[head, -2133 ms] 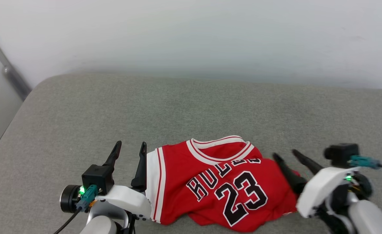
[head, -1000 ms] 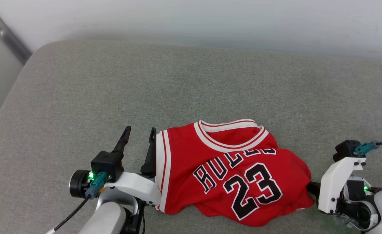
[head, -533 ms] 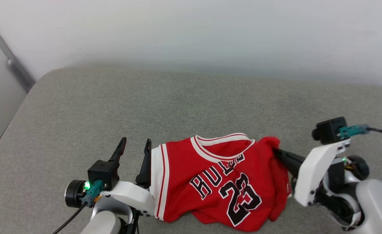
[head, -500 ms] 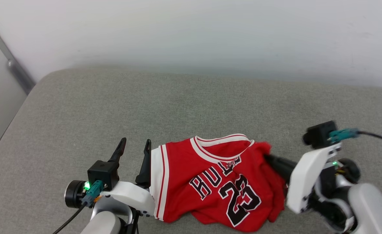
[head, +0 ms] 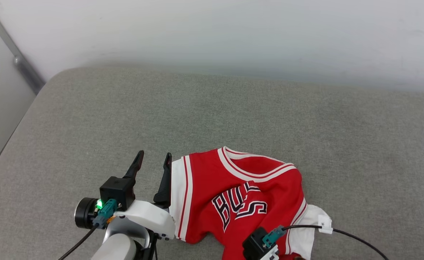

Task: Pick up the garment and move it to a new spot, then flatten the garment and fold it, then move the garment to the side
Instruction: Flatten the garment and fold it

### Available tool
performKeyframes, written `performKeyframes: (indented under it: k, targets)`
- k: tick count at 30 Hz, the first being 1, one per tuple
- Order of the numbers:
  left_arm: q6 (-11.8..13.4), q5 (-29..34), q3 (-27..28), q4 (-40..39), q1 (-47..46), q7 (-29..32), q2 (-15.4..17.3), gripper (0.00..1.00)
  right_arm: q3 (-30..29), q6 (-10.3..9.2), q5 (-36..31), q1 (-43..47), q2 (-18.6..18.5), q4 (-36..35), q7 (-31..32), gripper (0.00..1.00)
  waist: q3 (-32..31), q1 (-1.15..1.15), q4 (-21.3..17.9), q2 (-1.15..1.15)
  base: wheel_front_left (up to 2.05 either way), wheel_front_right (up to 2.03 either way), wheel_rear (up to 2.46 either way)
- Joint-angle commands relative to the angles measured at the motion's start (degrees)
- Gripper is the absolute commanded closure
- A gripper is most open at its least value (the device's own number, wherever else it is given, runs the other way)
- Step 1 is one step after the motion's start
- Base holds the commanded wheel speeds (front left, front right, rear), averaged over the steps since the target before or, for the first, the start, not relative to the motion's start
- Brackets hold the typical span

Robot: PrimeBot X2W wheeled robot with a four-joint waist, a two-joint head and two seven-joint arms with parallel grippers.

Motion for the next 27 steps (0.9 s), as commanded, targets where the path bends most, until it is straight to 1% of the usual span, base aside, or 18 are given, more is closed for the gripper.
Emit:
performKeyframes:
  k: [1, 3, 6, 9, 12, 15, 18, 21, 22, 24, 25, 27]
  targets:
    - [0.29, 0.17, -0.05, -0.03, -0.55, -0.15, -0.01, 0.0, 1.26, 0.0, -0.54, -1.91, -0.41, 1.46, -2.74, 0.0, 0.71, 0.0, 0.42, 0.0, 0.0, 0.0, 0.0]
    - [0.43, 0.06, 0.06, 0.11, -0.41, -0.26, 0.06, 0.0, 2.41, 0.0, -0.81, -3.0, -0.96, 2.04, -5.4, 0.0, 0.88, 0.0, 0.37, 0.0, 0.0, 0.0, 0.0]
    - [0.44, -0.04, 0.15, 0.25, 0.02, -0.35, 0.18, 0.0, 2.54, -0.01, -1.44, -4.42, -2.59, 0.5, -8.94, 0.0, 0.72, 0.0, 0.23, 0.0, 0.0, 0.0, 0.0]
    - [0.73, -0.27, 0.43, 0.28, 0.72, -0.44, 0.5, 0.0, 1.93, 0.0, -2.44, -5.27, -4.29, -3.15, -10.82, 0.0, 0.18, 0.0, -0.35, 0.0, 0.0, 0.0, 0.0]
    - [0.86, -0.41, 0.47, 0.22, 1.01, -0.5, 0.64, 0.0, -0.55, -0.01, -2.98, -4.99, -5.76, -7.53, -11.99, 0.0, -0.46, 0.0, -1.1, 0.0, 0.0, 0.0, 0.0]
    - [0.97, -0.42, 0.53, 0.15, 1.15, -0.53, 0.76, 0.0, -5.12, -0.01, -4.09, -3.71, -6.6, -11.09, -12.73, 0.0, -0.94, 0.0, -1.87, 0.0, 0.0, 0.0, 0.0]
    - [1.17, -0.55, 0.63, -0.07, 1.3, -0.46, 0.86, 0.0, -11.59, -0.01, -5.16, -2.15, -6.79, -12.73, -12.08, 0.0, -1.15, 0.0, -2.62, 0.0, 0.0, 0.0, 0.0]
    - [1.26, -0.6, 0.56, -0.26, 1.26, -0.47, 0.97, 0.0, -19.76, -0.01, -6.25, 0.06, -7.08, -11.82, -10.12, 0.0, -1.06, 0.0, -3.06, 0.0, 0.0, 0.0, 0.0]
    - [1.26, -0.6, 0.56, -0.26, 1.26, -0.47, 0.97, 0.0, -19.76, -0.01, -6.25, 0.06, -7.08, -11.82, -10.12, 0.0, -1.06, 0.0, -3.06, 0.0, 0.0, 0.0, 0.0]
    - [1.33, -0.6, 0.52, -0.42, 1.12, -0.49, 0.99, 0.0, -24.97, -0.01, -7.36, 1.33, -7.56, -10.22, -7.92, 0.0, -0.8, 0.0, -3.27, 0.0, 0.0, 0.0, 0.0]
    - [1.24, -0.58, 0.42, -0.5, 0.98, -0.49, 1.0, 0.0, -26.65, -0.01, -8.48, 1.79, -8.28, -9.53, -6.51, 0.0, -0.56, 0.0, -3.3, 0.0, 0.0, 0.0, 0.0]
    - [1.23, -0.51, 0.32, -0.68, 0.69, -0.53, 0.99, 0.0, -29.33, 0.0, -8.07, 2.46, -7.47, -8.35, -4.34, 0.0, 0.02, 0.0, -3.41, 0.0, 0.0, 0.0, 0.0]
